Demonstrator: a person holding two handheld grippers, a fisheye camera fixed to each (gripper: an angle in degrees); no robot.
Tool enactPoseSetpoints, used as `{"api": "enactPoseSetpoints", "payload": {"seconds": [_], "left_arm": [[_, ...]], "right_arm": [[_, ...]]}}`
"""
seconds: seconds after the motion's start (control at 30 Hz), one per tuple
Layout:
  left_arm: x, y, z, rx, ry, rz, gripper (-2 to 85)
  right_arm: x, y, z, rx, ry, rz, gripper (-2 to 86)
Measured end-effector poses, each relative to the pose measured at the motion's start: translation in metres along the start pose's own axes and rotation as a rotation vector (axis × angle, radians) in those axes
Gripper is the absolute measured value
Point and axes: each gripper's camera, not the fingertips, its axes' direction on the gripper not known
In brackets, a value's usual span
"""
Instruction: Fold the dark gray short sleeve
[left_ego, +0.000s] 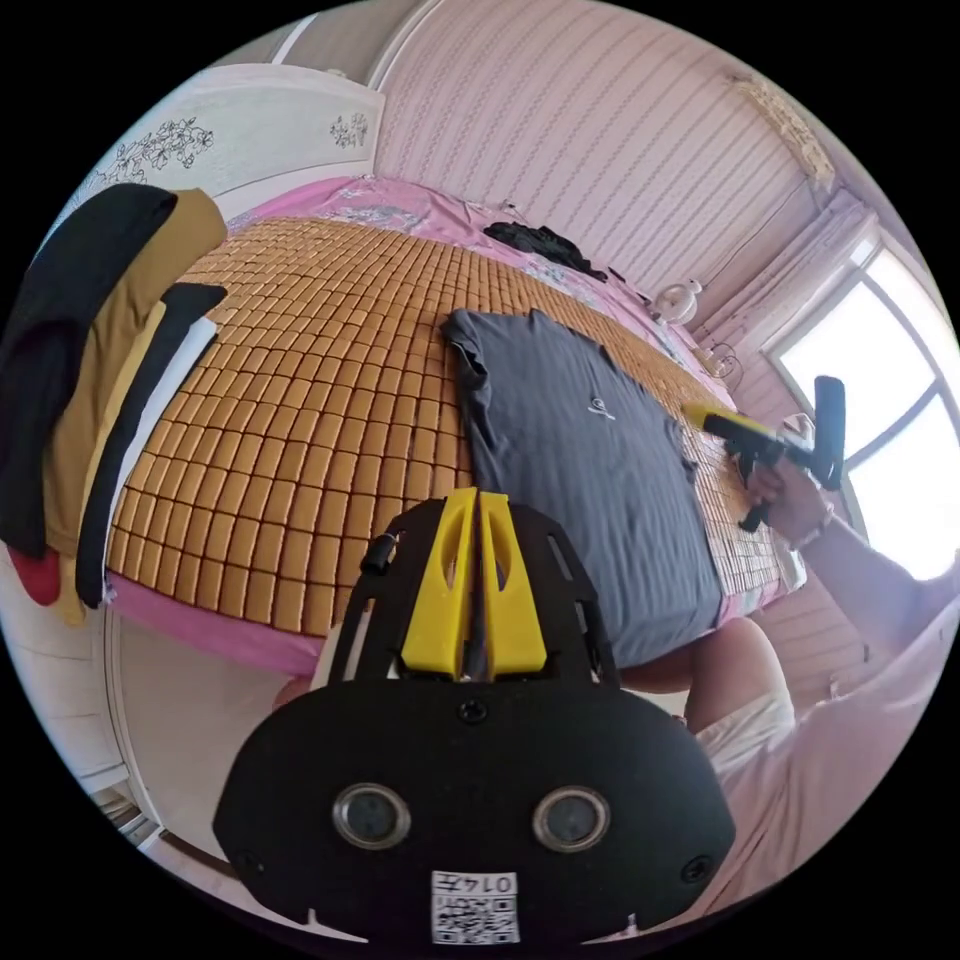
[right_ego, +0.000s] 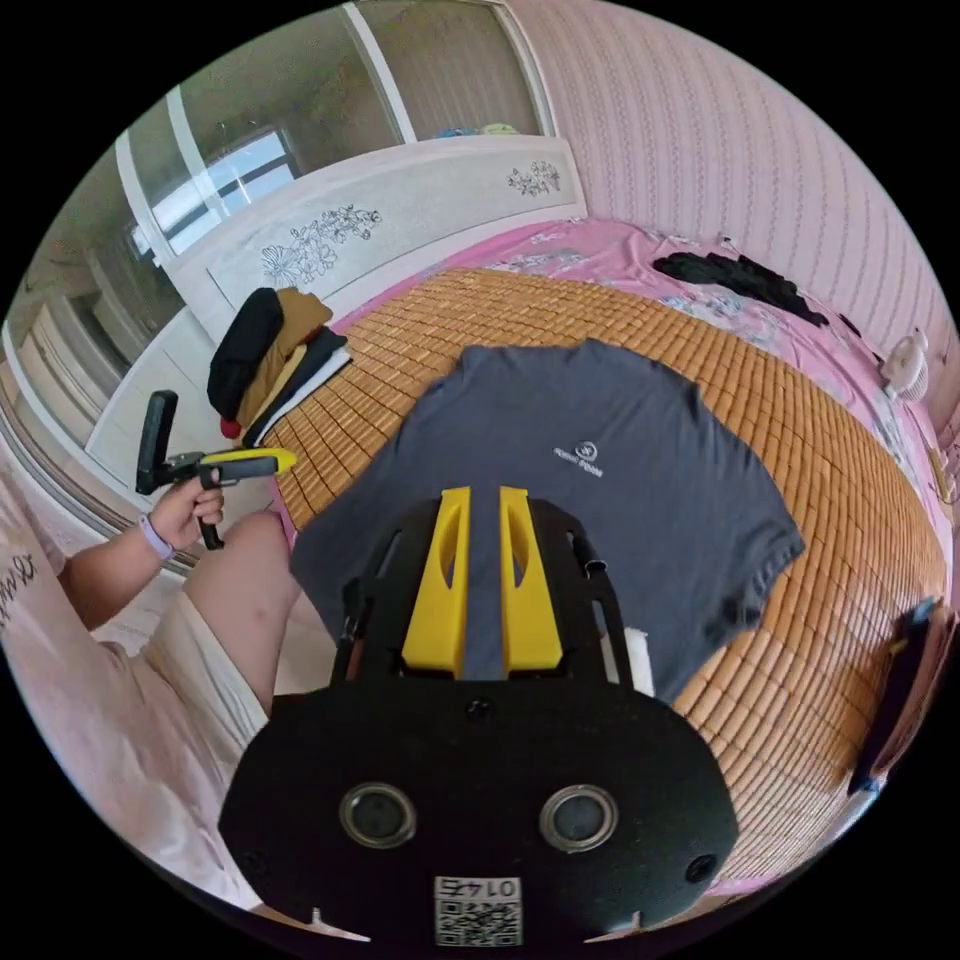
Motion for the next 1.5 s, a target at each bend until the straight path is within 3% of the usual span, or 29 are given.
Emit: {"api": "enactPoseSetpoints", "payload": {"seconds": [0.17, 0.27, 0.43, 0.83, 1.1, 1.3, 1.5], "left_arm": [[0.025, 0.047, -0.038, 0.023, -0.019, 0.077, -1.0], [0.034, 0.059, -0.045, 0.016, -0.017, 0.083, -1.0], [0.055, 0.055, -0.046, 0.036, 0.021, 0.118, -1.0], [0.083, 0.011, 0.02, -0.005, -0.013, 0.158, 0.1], [0.07, -0.066, 0.077, -0.071, -0.105, 0.033, 2.6], [0.074, -0.109, 0.074, -0.148, -0.144, 0.002, 3.2], [0.061, -0.144, 0.084, -0.143, -0.171, -0.051, 4.5]], "right_arm": [[-0.003, 0.165, -0.074, -0.124, 0.223, 0.21, 4.5], [-0.001, 0.215, -0.107, -0.035, 0.2, 0.395, 4.0], [-0.002, 0.241, -0.123, 0.078, 0.202, 0.481, 3.5], [-0.001, 0.182, -0.079, 0.238, 0.271, 0.19, 2.8], [0.047, 0.082, -0.001, 0.16, 0.033, 0.172, 2.3], [0.022, 0.036, 0.015, 0.061, -0.121, 0.192, 2.3], [0.002, -0.012, 0.043, -0.089, -0.167, 0.048, 2.9]]}}
